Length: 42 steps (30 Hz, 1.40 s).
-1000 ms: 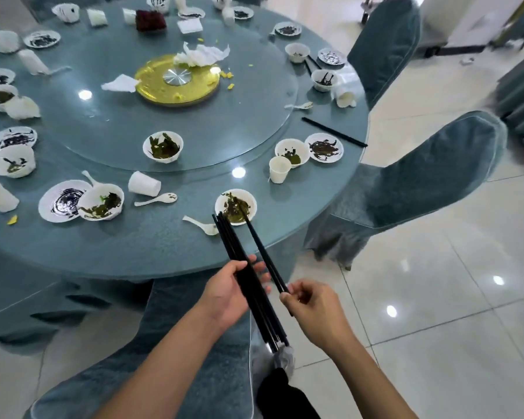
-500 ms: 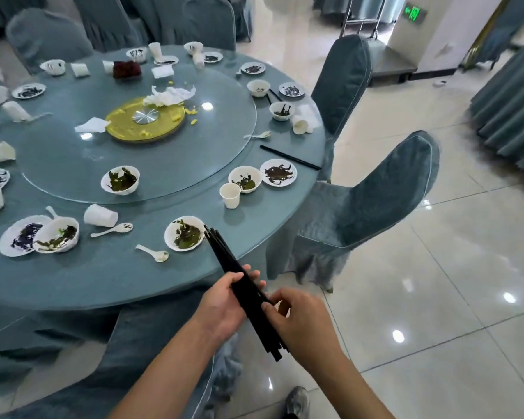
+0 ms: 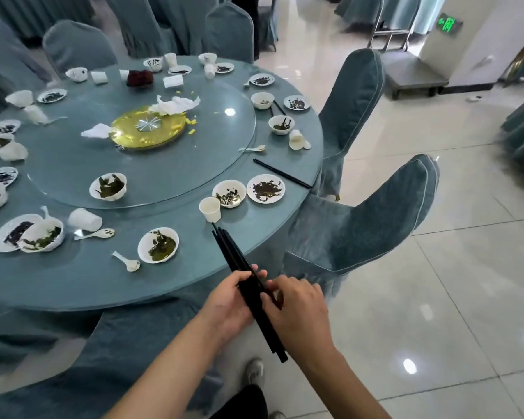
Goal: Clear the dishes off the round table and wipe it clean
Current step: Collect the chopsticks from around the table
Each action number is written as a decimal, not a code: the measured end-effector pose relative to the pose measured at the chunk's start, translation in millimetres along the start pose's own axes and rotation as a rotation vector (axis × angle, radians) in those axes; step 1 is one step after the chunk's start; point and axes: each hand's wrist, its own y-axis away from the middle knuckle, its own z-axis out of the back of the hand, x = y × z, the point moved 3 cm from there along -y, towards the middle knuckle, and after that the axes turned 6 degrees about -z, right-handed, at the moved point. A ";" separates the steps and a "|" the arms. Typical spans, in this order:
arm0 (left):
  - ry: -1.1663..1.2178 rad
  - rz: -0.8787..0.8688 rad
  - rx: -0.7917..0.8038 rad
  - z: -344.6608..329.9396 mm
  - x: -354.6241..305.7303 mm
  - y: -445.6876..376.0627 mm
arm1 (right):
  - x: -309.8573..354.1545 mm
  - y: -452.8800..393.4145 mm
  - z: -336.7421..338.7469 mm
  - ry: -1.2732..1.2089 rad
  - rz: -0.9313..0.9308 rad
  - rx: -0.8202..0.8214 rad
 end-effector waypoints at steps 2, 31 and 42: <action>0.023 -0.007 -0.012 -10.2 -1.7 -16.6 | -6.8 -16.8 0.7 0.014 0.019 -0.009; 0.200 -0.097 -0.069 -107.7 -102.7 -228.2 | -139.4 -408.5 -59.2 0.255 0.016 0.217; 0.169 -0.170 -0.180 -114.5 -118.9 -267.0 | -157.4 -486.0 -123.9 0.368 0.038 0.371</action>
